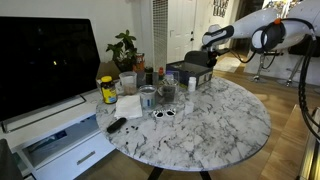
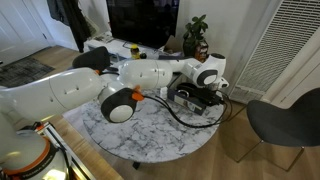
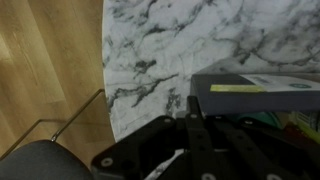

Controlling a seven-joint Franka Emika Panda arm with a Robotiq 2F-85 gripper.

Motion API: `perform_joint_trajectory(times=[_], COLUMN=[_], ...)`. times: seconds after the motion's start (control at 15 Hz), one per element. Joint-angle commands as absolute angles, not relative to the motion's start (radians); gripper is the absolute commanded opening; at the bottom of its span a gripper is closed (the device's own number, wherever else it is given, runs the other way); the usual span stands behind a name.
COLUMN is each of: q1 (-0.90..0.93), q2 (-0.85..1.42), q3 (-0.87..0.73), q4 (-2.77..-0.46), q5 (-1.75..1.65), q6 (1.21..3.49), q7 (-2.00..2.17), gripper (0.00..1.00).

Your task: Move the box forward

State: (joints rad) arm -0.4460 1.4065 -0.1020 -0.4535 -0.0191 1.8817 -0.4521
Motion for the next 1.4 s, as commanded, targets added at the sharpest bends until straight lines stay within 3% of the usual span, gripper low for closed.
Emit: perform_joint_trajectory(times=[0.0,1.33], q1=[-0.476,-0.576], q2=[1.400,1.421], q3=[-0.098,-0.052], q4=[-0.468,-0.445], q5=[-0.032,-0.029], q6=[1.852,1.877], q7=[-0.456,-0.966], gripper=[0.01,0.01])
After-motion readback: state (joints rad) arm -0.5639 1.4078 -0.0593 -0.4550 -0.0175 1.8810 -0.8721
